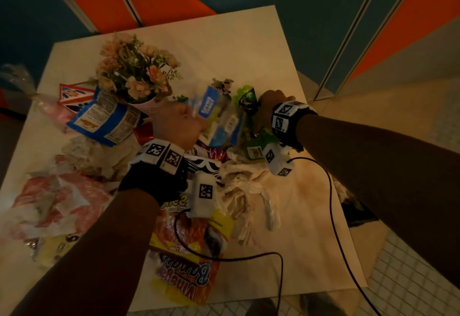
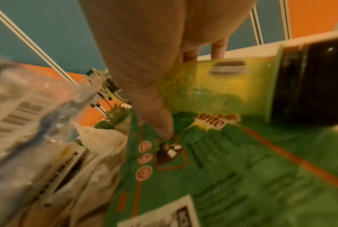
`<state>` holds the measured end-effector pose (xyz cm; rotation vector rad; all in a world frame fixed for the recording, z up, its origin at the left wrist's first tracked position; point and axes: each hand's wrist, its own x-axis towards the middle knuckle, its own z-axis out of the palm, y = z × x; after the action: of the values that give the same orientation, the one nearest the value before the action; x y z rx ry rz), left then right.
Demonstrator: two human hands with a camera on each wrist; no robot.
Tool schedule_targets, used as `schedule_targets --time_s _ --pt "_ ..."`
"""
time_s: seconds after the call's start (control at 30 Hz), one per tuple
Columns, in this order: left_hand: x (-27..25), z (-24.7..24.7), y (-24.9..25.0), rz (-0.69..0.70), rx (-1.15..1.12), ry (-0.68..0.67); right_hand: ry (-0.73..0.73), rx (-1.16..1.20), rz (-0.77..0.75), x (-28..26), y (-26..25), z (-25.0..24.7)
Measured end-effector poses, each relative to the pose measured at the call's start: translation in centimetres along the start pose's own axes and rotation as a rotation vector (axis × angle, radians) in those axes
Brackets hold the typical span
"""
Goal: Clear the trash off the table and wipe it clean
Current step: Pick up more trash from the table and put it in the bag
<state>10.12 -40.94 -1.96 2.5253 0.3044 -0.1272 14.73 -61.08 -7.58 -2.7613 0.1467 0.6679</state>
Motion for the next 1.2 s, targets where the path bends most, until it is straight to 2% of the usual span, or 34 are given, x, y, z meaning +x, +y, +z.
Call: schedule_targets --time_s 0.07,0.17,0.3,0.43,0.6,0.77,0.9,1.0,1.2 --pt "-0.5 -0.7 0.0 -0.063 -0.062 0.061 -0.001 0.078 -0.022 -0.4 -0.2 -0.6" --pt "-1.2 -1.6 0.2 -0.149 -0.291 0.166 0.05 0.149 -0.043 -1.2 -0.3 -1.8" --pt "-1.9 -2.3 1.0 -0.128 -0.461 0.248 0.18 0.088 -0.059 -2.4 1.0 -4.0" --pt "-2.7 -3.0 2.9 -0.031 -0.44 0.274 0.279 0.179 -0.07 -4.0 3.2 -6.0" --pt "-3.8 -2.8 6.8 0.011 -0.53 0.333 0.395 0.34 -0.067 -6.3 6.6 -8.1" --pt "-3.4 -0.8 9.6 -0.064 -0.476 0.269 0.384 0.429 -0.033 -8.0 9.3 -7.9" --pt "-4.0 1.3 12.0 -0.03 -0.425 0.275 0.396 0.445 -0.021 -9.0 11.7 -7.5" --pt "-4.7 2.9 14.0 0.005 -0.412 0.219 0.382 0.445 0.067 -9.7 15.9 -7.7" --pt "-7.2 7.9 18.0 0.117 -0.515 0.069 0.369 0.471 0.348 -12.6 26.8 -6.4"
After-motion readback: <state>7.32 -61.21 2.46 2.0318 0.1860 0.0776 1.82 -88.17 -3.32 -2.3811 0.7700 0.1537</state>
